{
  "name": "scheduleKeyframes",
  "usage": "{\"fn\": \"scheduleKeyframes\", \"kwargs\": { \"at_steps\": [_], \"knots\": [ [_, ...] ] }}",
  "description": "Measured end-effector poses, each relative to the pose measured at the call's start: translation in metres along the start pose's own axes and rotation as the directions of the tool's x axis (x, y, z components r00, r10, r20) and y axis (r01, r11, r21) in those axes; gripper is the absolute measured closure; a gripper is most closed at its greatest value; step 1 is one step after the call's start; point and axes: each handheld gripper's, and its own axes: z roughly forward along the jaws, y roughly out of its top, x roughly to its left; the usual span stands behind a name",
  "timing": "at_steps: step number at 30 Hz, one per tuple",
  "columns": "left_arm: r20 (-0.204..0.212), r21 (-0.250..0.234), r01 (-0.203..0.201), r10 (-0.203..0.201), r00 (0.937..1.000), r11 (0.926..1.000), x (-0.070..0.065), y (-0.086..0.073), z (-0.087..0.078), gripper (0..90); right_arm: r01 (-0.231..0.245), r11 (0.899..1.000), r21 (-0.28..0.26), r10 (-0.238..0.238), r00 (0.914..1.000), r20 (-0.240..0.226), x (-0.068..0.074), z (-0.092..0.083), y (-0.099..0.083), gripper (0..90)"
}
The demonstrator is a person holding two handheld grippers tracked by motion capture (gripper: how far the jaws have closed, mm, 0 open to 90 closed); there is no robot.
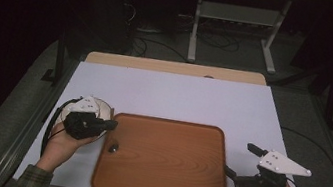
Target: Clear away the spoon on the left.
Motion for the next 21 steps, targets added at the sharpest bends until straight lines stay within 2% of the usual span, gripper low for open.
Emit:
{"fn": "scheduleKeyframes", "kwargs": {
  "at_steps": [12,14,21],
  "knots": [
    [0.045,0.003,-0.022,0.022,0.9987,0.9997,-0.003,0.005,0.022,88.8,-0.001,1.000,0.004,0.001,1.0000,0.000,0.001,0.001,0.000,0.5],
    [0.063,0.014,-0.024,0.023,0.9978,0.9996,-0.004,0.004,0.028,88.8,0.001,1.000,0.004,-0.001,1.0000,0.000,0.001,0.001,0.000,0.5],
    [0.085,0.051,-0.034,0.029,0.9960,0.9981,-0.007,0.002,0.042,88.8,0.000,1.000,0.007,0.000,1.0000,-0.002,0.001,0.002,-0.001,0.5]
  ]
}}
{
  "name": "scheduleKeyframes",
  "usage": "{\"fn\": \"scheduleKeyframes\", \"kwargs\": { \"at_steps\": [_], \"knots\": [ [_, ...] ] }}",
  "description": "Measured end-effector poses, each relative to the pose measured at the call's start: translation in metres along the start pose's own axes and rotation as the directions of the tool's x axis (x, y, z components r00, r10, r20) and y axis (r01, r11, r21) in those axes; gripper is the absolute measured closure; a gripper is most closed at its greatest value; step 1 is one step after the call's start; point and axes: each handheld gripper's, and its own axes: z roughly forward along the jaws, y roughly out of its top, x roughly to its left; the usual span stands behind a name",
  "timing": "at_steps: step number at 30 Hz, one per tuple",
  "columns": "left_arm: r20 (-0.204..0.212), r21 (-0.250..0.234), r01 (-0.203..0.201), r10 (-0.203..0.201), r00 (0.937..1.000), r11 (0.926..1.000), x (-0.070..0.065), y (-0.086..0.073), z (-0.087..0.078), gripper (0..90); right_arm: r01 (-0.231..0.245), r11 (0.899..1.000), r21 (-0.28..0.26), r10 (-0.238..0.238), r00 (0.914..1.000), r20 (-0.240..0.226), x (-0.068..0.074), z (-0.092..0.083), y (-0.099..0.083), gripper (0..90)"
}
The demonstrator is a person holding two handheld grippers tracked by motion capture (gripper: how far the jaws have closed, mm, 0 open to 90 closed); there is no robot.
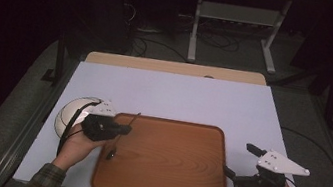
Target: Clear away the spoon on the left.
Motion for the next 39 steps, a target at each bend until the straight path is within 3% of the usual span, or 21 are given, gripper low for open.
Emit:
{"fn": "scheduleKeyframes", "kwargs": {
  "at_steps": [12,22,31,34,39],
  "knots": [
    [0.043,0.081,-0.023,0.019,0.9989,0.9964,-0.005,-0.002,0.030,88.6,-0.014,1.000,-0.004,0.014,0.9999,0.001,-0.002,0.000,-0.001,0.5],
    [0.045,0.129,-0.033,0.028,0.9986,0.9910,-0.005,-0.005,0.040,88.2,-0.013,1.000,-0.002,0.013,0.9999,0.003,-0.002,0.000,-0.001,0.5],
    [0.044,0.188,-0.071,0.064,0.9970,0.9795,-0.011,-0.009,0.054,87.2,-0.015,1.000,0.000,0.015,0.9999,0.003,-0.002,0.000,-0.002,0.5],
    [0.039,0.190,-0.078,0.072,0.9966,0.9787,-0.012,-0.009,0.054,87.1,-0.016,1.000,-0.001,0.016,0.9999,0.003,-0.002,0.000,-0.002,0.5],
    [0.023,0.215,-0.106,0.104,0.9943,0.9708,-0.013,-0.008,0.056,86.3,-0.015,1.000,-0.002,0.015,0.9999,0.003,-0.002,0.000,-0.002,0.5]
  ]
}}
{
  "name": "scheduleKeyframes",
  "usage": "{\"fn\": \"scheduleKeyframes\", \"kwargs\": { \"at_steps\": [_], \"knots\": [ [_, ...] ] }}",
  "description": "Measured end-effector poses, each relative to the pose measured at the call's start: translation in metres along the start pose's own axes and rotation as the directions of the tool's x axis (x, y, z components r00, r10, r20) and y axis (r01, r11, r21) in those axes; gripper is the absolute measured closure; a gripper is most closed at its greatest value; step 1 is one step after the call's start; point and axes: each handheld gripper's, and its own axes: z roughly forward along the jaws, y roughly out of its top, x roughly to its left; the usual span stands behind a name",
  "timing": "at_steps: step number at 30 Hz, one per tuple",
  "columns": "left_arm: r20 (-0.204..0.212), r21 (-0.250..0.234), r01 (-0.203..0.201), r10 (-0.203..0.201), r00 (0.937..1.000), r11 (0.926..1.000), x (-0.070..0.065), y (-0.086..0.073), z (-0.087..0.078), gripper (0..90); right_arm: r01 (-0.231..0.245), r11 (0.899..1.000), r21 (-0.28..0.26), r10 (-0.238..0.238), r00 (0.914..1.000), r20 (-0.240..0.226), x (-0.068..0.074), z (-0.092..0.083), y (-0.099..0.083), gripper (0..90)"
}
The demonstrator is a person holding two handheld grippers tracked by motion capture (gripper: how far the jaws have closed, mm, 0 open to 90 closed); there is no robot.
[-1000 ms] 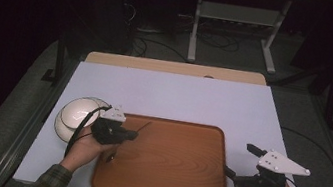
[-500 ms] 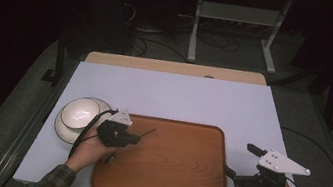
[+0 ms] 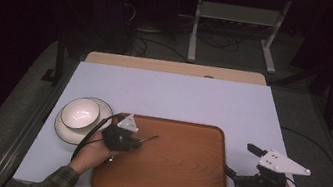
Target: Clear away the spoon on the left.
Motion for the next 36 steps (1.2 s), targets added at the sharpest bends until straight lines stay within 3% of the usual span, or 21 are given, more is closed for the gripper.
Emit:
{"fn": "scheduleKeyframes", "kwargs": {
  "at_steps": [26,33,34,36],
  "knots": [
    [0.014,-0.016,0.012,-0.012,0.9998,0.9998,0.0046,-0.0002,0.0023,76.8,-0.005,1.000,-0.001,0.005,1.0000,-0.005,-0.0019,-0.0017,-0.0022,0.6],
    [-0.008,-0.063,0.007,-0.008,0.9999,0.9980,0.0045,-0.0016,-0.0025,58.8,-0.009,1.000,0.001,0.009,0.9999,-0.008,-0.0036,-0.0022,-0.0036,0.5],
    [-0.005,-0.089,0.016,-0.016,0.9999,0.9959,0.0050,-0.0012,-0.0051,50.8,-0.009,1.000,0.001,0.009,0.9999,-0.008,-0.0027,-0.0026,-0.0040,0.5],
    [-0.006,-0.110,0.016,-0.017,0.9998,0.9938,0.0053,-0.0010,-0.0067,43.0,-0.008,1.000,0.000,0.008,0.9999,-0.011,-0.0019,-0.0028,-0.0041,0.5]
  ]
}}
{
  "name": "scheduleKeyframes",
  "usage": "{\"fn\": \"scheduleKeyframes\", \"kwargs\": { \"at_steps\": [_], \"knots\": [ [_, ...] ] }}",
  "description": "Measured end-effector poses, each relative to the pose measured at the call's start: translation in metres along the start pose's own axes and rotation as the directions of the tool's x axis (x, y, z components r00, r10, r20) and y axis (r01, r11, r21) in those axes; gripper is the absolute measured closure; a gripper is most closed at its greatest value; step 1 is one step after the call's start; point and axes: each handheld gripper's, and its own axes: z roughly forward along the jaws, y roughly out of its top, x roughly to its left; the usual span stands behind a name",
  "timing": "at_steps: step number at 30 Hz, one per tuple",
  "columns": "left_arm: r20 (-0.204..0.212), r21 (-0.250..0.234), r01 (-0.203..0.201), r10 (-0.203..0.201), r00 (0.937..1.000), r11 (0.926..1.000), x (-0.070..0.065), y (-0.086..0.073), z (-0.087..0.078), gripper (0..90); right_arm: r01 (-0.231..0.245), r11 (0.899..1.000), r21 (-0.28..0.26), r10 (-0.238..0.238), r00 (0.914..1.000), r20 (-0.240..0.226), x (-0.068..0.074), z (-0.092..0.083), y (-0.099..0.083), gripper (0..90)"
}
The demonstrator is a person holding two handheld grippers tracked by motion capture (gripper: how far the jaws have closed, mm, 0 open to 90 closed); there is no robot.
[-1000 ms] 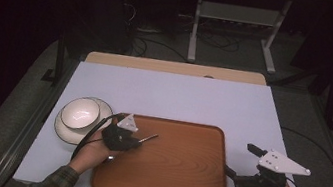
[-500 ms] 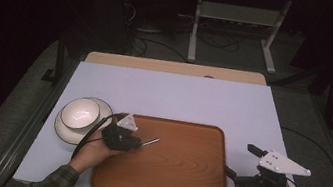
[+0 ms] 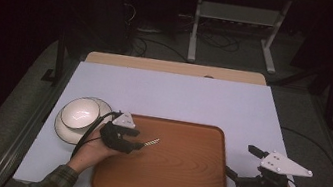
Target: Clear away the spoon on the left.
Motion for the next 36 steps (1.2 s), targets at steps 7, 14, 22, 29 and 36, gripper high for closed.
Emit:
{"fn": "scheduleKeyframes", "kwargs": {
  "at_steps": [7,14,22,29,36],
  "knots": [
    [-0.023,-0.033,0.015,-0.016,0.9996,0.9994,0.001,-0.001,-0.004,24.7,0.002,1.000,0.007,-0.002,1.0000,0.001,0.001,0.000,0.000,0.5],
    [-0.029,-0.079,0.021,-0.023,0.9993,0.9966,0.000,-0.005,-0.021,21.2,0.009,1.000,0.007,-0.009,0.9999,0.007,0.002,0.001,0.001,0.6],
    [-0.040,-0.142,0.039,-0.045,0.9982,0.9891,0.000,-0.014,-0.046,20.8,0.010,1.000,0.008,-0.010,0.9999,0.005,0.002,0.002,0.001,0.5],
    [-0.058,-0.207,0.062,-0.076,0.9954,0.9763,0.003,-0.021,-0.065,19.7,0.008,1.000,0.001,-0.008,1.0000,0.002,0.002,0.001,0.001,0.5],
    [-0.080,-0.257,0.052,-0.075,0.9939,0.9649,0.000,-0.031,-0.081,17.3,0.005,1.000,-0.009,-0.004,1.0000,0.004,0.001,0.000,0.002,0.5]
  ]
}}
